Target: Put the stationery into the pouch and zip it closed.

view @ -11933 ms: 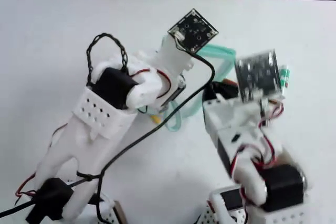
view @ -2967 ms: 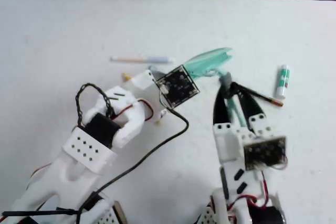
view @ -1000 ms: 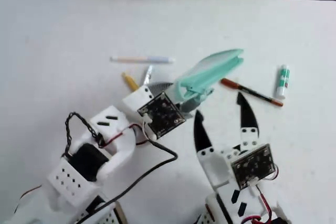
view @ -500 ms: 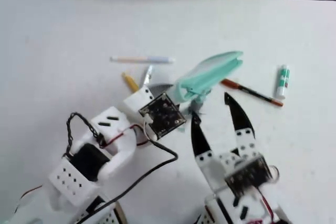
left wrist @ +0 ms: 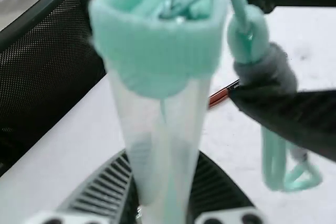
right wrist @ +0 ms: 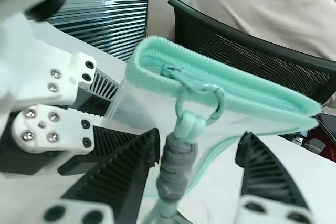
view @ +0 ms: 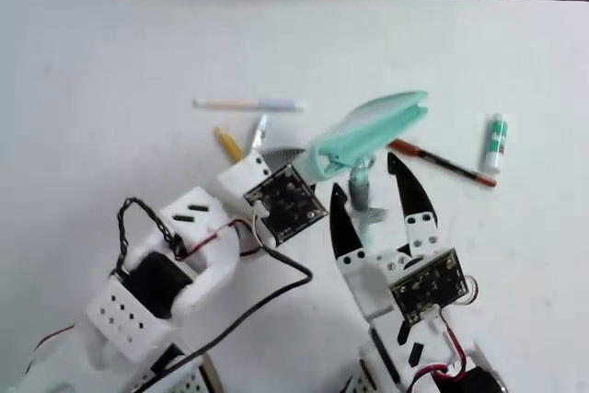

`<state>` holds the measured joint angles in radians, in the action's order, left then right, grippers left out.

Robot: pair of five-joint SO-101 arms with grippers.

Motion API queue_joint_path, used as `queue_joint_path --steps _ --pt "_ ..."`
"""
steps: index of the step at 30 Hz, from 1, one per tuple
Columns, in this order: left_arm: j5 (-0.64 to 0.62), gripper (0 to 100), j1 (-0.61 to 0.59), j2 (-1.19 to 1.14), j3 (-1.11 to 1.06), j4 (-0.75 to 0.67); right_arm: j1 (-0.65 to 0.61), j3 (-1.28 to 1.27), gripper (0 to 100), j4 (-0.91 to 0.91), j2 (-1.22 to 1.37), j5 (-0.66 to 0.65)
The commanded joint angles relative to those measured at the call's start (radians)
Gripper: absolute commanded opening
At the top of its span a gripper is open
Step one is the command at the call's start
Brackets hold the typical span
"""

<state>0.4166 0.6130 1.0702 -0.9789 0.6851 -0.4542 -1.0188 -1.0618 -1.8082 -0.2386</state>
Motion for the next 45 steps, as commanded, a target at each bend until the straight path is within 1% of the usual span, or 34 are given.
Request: queue_joint_path --steps 1,4,6,11,17,19,24,27,29,32,34,41,45 --pt "0.011 2 0.012 0.027 0.006 -0.028 0.007 0.005 17.3 0.019 0.010 0.011" --pt "0.011 2 0.012 0.027 0.006 -0.028 0.005 0.005 7.7 0.021 0.010 0.006" --pt "0.011 2 0.012 0.027 0.006 -0.026 0.008 0.005 5.7 0.030 0.010 0.005" --pt "0.011 2 0.013 0.028 0.006 -0.021 0.010 0.005 10.1 0.035 0.010 0.005" --pt "0.011 2 0.050 0.033 -0.005 -0.011 0.012 -0.014 14.9 0.045 0.010 0.009" --pt "0.011 2 0.053 0.033 -0.005 -0.011 0.012 -0.041 15.2 0.065 0.010 0.006" --pt "0.011 2 0.047 0.033 -0.005 -0.012 0.012 -0.040 9.1 0.070 0.004 0.006" --pt "0.011 2 0.047 0.033 -0.005 -0.014 0.021 -0.017 8.8 0.050 0.004 0.006" --pt "0.011 2 0.047 0.033 -0.005 -0.014 0.054 0.003 10.1 0.025 0.004 0.006" --pt "0.011 2 0.047 0.033 -0.005 -0.014 0.097 0.012 16.4 0.019 0.004 0.012" --pt "0.011 2 0.048 0.033 -0.006 -0.014 0.096 0.012 19.0 0.008 0.005 0.012" --pt "0.011 2 0.047 0.031 -0.006 -0.014 0.081 0.012 19.0 -0.004 0.005 0.012" --pt "0.011 2 0.047 0.028 -0.005 -0.014 0.081 0.041 19.0 -0.059 0.004 0.012"
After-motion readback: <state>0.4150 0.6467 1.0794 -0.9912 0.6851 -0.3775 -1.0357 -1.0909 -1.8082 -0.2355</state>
